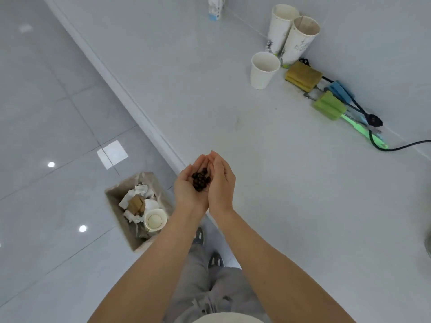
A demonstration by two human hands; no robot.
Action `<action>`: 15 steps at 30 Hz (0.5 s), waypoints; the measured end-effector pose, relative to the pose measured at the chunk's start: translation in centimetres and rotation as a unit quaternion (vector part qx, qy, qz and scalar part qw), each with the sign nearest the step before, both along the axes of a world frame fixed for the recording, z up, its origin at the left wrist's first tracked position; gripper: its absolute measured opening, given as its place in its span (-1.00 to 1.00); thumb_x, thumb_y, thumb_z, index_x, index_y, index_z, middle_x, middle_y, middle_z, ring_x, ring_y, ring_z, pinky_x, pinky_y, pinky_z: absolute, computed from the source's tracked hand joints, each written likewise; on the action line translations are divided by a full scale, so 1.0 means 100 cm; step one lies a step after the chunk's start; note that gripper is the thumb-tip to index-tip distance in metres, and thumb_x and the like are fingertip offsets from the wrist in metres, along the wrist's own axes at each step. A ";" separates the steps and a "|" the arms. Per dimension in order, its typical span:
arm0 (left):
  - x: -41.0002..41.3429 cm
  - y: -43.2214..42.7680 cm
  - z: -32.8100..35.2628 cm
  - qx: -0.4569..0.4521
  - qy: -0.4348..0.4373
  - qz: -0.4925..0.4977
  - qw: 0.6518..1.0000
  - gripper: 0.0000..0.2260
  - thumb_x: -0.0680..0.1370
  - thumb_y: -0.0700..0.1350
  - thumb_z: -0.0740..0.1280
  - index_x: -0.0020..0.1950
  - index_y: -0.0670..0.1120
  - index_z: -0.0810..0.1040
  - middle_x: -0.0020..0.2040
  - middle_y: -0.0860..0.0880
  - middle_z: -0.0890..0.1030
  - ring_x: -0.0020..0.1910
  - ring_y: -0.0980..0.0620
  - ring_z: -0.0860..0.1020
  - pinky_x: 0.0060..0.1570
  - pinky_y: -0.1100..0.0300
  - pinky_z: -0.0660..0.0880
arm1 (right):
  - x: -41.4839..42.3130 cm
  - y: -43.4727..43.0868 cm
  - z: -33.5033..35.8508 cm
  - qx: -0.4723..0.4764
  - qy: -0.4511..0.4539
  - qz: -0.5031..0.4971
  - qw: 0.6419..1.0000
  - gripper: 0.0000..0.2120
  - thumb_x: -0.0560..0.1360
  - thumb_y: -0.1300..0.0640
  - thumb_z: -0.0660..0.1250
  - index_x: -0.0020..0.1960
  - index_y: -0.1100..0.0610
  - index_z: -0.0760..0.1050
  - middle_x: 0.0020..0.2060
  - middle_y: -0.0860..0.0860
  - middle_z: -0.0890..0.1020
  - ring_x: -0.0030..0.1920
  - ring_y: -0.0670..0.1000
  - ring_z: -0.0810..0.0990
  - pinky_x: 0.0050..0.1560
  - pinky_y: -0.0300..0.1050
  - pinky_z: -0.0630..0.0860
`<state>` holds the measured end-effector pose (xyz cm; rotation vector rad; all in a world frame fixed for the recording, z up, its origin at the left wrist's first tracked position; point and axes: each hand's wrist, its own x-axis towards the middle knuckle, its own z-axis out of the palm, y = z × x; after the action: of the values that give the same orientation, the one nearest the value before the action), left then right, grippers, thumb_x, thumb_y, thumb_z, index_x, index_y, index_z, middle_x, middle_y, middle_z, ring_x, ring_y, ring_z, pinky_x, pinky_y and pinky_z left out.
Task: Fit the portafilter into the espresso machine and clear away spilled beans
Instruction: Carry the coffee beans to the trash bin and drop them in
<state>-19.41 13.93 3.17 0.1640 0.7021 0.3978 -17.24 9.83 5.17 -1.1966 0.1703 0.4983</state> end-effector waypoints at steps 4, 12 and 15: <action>-0.048 0.018 -0.015 -0.002 0.024 0.072 0.997 -0.76 0.51 -0.16 0.17 -0.09 -0.23 0.60 -0.24 -0.08 0.69 -0.22 0.02 0.67 -0.02 0.14 0.57 | -0.040 0.025 -0.015 0.045 0.092 0.085 0.991 -0.79 0.56 0.24 0.16 -0.16 0.20 0.54 -0.45 -0.10 0.63 -0.37 -0.17 0.63 -0.40 -0.34 0.53; -0.122 0.059 -0.100 -0.054 0.103 0.179 0.977 -0.71 0.53 -0.17 0.16 -0.21 -0.20 0.64 -0.31 -0.05 0.69 -0.15 0.02 0.64 0.04 0.17 0.54 | -0.110 0.074 -0.121 -0.065 0.129 0.206 0.968 -0.79 0.53 0.15 0.22 -0.14 0.06 0.63 -0.18 0.03 0.67 -0.15 -0.10 0.65 -0.23 -0.33 0.54; -0.132 0.071 -0.150 -0.075 0.137 0.184 0.971 -0.68 0.53 -0.18 0.17 -0.29 -0.19 0.65 -0.36 -0.05 0.67 -0.26 0.03 0.66 0.00 0.20 0.54 | -0.120 0.088 -0.177 -0.088 0.162 0.214 0.959 -0.80 0.52 0.12 0.23 -0.01 0.13 0.61 -0.08 0.09 0.66 -0.06 -0.03 0.65 -0.13 -0.24 0.56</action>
<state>-32.63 21.07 -11.80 -0.0584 1.0360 0.6823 -29.27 18.60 -12.49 -1.3260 0.2403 1.0789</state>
